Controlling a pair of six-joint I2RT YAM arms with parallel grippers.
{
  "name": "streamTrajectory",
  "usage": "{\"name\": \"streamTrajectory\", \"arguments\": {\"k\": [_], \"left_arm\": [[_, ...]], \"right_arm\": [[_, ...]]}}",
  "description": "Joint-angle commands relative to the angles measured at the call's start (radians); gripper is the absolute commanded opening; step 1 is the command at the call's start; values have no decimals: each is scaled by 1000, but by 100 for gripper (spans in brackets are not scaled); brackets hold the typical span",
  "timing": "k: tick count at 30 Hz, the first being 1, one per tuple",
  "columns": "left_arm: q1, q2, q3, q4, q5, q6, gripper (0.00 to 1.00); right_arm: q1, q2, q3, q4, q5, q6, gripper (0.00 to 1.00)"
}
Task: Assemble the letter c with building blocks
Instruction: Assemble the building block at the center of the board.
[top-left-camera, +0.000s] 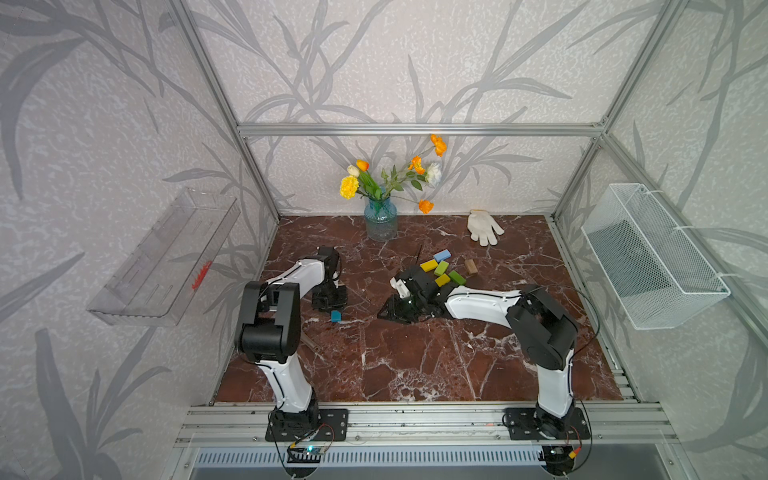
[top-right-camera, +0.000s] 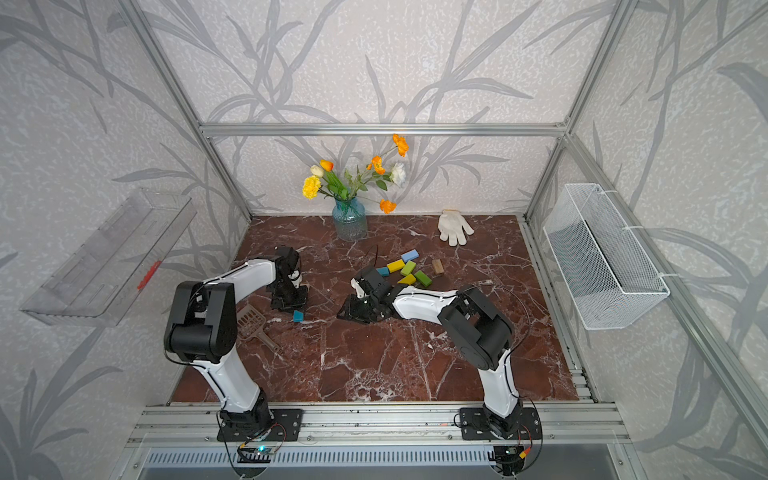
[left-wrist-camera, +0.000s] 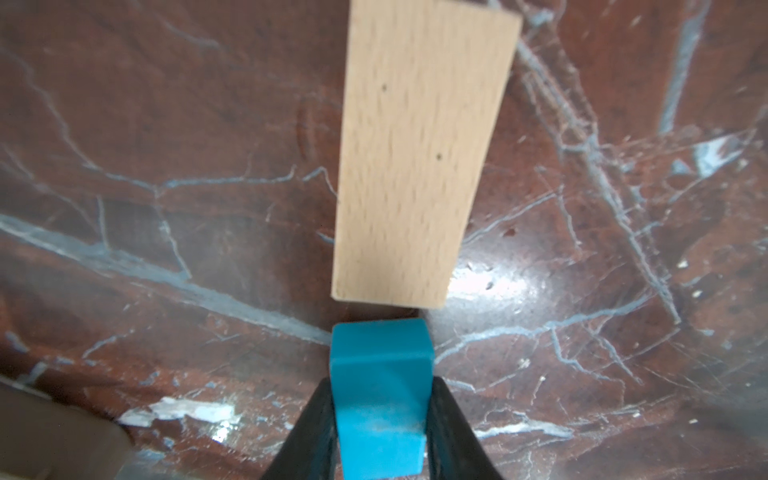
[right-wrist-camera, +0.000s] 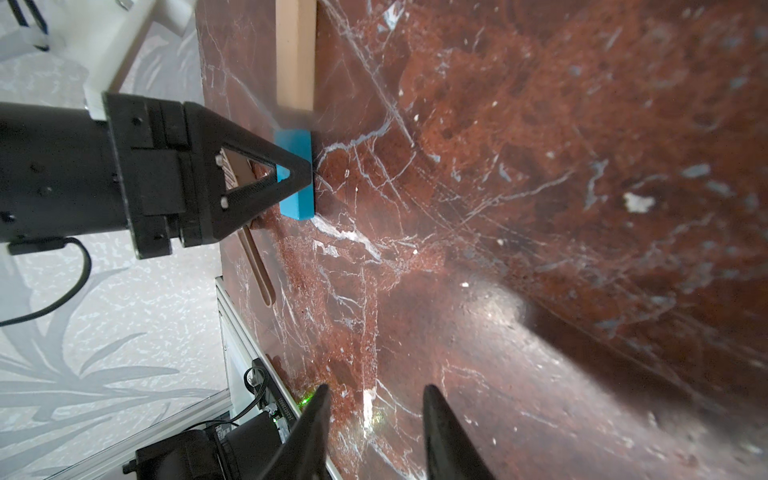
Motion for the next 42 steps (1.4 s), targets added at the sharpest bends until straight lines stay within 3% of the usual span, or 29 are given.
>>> {"name": "streamTrajectory", "arguments": {"k": [1,42], "left_arm": [[-7,22,29,-29,-18,18,34],[-10,65,79,-29,-43,23,35]], "right_arm": [[-4,-39,-13,15,-8,4,37],[-11,-47,-35,36,-22,3,38]]}}
